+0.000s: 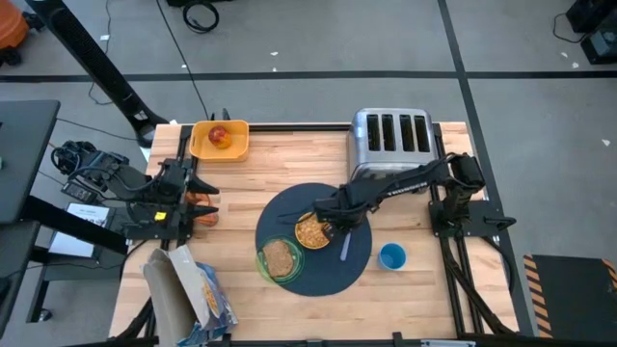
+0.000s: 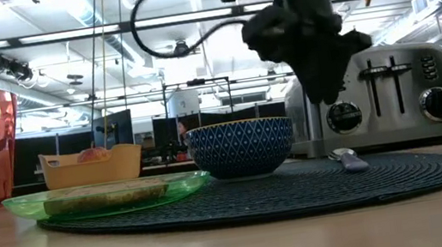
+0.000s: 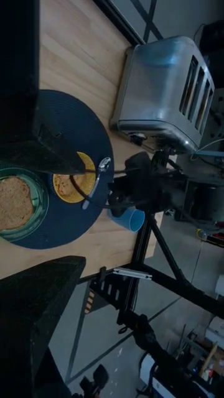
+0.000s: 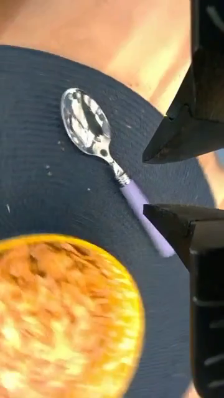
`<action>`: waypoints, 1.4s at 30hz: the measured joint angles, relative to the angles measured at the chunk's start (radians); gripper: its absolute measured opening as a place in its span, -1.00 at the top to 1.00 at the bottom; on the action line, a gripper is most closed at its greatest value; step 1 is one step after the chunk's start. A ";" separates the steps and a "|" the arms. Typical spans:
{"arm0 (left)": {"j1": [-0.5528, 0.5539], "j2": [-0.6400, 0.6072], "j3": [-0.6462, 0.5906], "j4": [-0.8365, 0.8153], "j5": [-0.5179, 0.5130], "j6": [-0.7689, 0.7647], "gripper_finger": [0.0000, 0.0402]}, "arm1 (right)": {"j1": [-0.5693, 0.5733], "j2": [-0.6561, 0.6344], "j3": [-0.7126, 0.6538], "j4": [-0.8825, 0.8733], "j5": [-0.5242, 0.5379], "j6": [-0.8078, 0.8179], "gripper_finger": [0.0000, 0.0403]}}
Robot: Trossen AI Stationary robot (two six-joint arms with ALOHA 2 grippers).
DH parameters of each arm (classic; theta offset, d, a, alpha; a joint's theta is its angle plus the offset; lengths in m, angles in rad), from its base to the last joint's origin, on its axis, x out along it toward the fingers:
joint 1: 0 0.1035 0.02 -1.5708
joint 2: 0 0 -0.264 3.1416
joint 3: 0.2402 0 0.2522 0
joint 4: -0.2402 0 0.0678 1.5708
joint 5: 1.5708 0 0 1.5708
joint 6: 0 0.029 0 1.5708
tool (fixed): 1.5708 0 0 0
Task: Arrange a breakfast setting
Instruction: Adjust the spoon
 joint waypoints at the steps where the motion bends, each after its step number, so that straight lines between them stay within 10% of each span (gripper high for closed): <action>1: 0.000 0.000 0.000 0.000 0.000 0.000 -0.15 | 0.004 0.000 -0.011 0.015 0.007 0.052 0.39; 19: 0.000 0.000 0.000 -0.005 0.030 0.032 -0.15 | -0.032 0.000 -0.263 0.310 -0.060 0.538 0.33; 42: 0.000 -0.026 0.000 -0.036 0.030 0.036 -0.15 | -0.043 0.000 -0.316 0.376 -0.074 0.515 0.59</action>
